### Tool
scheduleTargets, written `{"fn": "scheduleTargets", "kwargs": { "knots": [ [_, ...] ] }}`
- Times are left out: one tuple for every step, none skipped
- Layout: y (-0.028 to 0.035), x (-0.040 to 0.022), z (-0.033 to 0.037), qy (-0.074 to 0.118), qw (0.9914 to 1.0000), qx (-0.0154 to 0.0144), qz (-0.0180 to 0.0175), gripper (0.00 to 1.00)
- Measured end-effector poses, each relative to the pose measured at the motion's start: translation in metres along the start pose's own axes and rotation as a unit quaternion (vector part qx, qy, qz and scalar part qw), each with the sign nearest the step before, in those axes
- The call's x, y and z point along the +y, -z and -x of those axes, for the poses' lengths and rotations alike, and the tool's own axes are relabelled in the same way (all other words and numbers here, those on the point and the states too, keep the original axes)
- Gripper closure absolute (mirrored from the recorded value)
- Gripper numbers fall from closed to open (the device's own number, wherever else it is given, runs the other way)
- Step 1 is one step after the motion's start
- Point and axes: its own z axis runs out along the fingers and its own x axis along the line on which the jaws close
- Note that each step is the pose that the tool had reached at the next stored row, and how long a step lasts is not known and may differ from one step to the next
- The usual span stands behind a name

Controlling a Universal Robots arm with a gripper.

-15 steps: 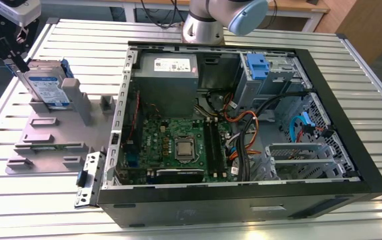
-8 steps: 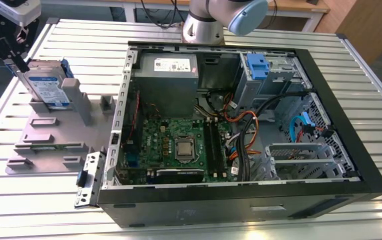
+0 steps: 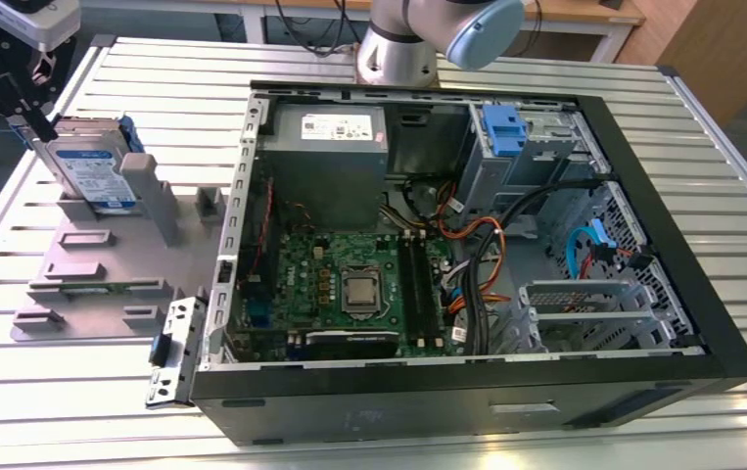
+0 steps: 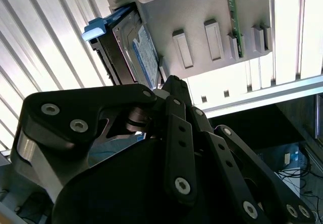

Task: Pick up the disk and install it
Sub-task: 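Pick up the disk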

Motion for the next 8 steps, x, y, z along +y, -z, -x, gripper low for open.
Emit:
{"fn": "scheduleTargets", "kwargs": {
  "knots": [
    [0.0000, 0.0000, 0.0000, 0.000, 1.00000, 0.0000, 0.0000, 0.89],
    [0.0000, 0.0000, 0.0000, 0.001, 1.00000, 0.0000, 0.0000, 0.89],
    [0.0000, 0.0000, 0.0000, 0.001, 1.00000, 0.0000, 0.0000, 0.89],
    [0.0000, 0.0000, 0.0000, 0.001, 1.00000, 0.0001, 0.0000, 0.89],
    [0.0000, 0.0000, 0.0000, 0.002, 1.00000, 0.0001, 0.0000, 0.89],
    [0.0000, 0.0000, 0.0000, 0.002, 1.00000, 0.0001, 0.0000, 0.89],
    [0.0000, 0.0000, 0.0000, 0.002, 1.00000, 0.0001, 0.0000, 0.89],
    [0.0000, 0.0000, 0.0000, 0.003, 1.00000, 0.0001, 0.0000, 0.89]
  ]
}}
